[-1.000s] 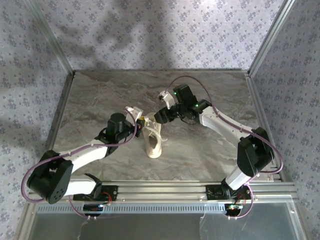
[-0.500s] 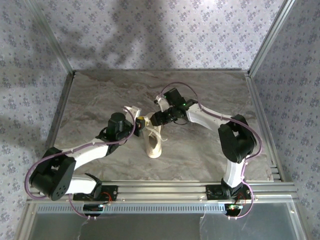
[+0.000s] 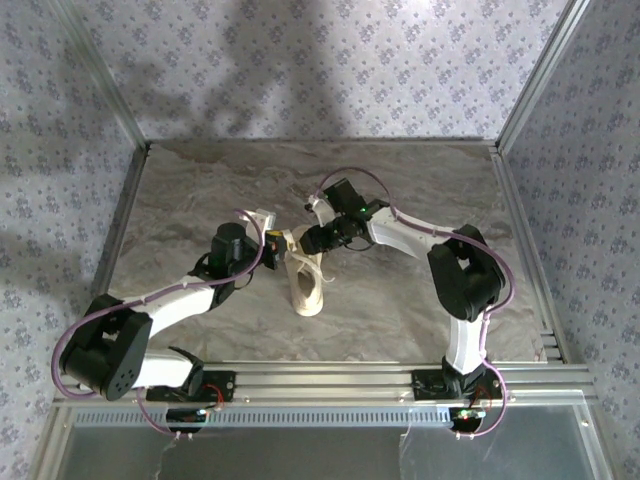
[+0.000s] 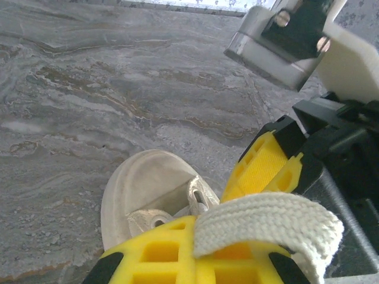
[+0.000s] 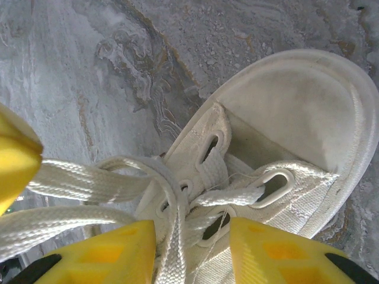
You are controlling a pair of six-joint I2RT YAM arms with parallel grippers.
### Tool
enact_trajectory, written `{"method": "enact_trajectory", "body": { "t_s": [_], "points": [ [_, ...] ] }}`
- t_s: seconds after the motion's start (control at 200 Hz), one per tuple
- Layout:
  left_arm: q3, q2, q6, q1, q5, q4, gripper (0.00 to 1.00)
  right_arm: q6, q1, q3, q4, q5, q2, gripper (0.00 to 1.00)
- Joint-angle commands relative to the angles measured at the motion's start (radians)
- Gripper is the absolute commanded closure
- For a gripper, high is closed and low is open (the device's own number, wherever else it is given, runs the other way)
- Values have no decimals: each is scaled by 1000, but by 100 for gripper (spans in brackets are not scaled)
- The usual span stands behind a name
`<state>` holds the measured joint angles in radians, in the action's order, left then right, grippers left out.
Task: Tie the shoes
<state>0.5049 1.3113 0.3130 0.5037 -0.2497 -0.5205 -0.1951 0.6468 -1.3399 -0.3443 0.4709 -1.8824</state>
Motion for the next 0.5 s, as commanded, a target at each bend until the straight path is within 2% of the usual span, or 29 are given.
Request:
{"method": "enact_trajectory", "body": {
  "t_s": [0.0, 0.19, 0.335, 0.495],
  "points": [
    [12, 7, 50, -9, -38, -26, 100, 18, 4, -19, -34, 8, -7, 59],
    [30, 11, 58, -9, -49, 11, 100, 28, -5, 138, 100, 16, 133, 49],
    [36, 8, 64, -10, -53, 25, 100, 91, -7, 250, 137, 36, 208, 49],
    [44, 2, 67, -15, -59, 42, 100, 182, -9, 265, 106, 57, 213, 50]
  ]
}}
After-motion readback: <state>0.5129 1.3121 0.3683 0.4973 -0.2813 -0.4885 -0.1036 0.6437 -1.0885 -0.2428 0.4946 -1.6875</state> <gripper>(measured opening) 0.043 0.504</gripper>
